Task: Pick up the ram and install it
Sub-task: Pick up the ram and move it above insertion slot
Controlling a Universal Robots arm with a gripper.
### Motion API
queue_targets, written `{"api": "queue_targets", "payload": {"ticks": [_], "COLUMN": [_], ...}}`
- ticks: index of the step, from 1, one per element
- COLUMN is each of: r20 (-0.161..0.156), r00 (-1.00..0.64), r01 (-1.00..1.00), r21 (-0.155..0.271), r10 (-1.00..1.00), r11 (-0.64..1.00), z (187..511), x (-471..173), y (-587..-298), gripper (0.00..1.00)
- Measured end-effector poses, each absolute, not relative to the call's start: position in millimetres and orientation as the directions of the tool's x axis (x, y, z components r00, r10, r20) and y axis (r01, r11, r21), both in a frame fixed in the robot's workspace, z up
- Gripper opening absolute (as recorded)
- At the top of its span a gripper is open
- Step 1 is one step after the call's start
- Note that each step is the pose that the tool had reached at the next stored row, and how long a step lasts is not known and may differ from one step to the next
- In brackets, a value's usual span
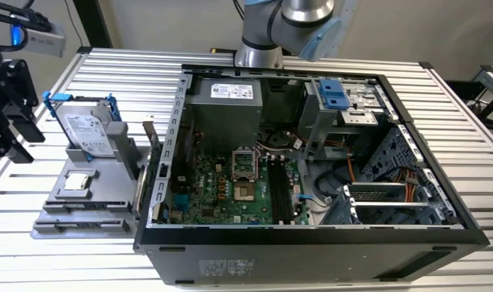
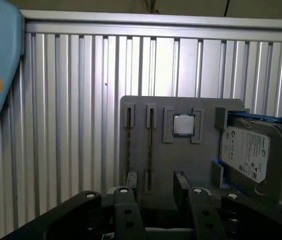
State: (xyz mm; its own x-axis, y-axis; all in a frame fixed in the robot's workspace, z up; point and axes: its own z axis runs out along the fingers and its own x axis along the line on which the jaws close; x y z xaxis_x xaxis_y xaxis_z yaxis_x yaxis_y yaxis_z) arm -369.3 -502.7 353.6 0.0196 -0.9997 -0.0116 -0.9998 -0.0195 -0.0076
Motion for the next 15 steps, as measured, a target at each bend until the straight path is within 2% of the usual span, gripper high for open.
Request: {"api": "queue_targets", "payload": {"ticks": [15], "r20": [-0.011], "r00": [0.019], "r01": [-1.000], "r21": [-0.005], "r10": [-1.000], "r11": [-0.019], "z": [327], "x": [-370], "y": [-510], "gripper": [1.00]}}
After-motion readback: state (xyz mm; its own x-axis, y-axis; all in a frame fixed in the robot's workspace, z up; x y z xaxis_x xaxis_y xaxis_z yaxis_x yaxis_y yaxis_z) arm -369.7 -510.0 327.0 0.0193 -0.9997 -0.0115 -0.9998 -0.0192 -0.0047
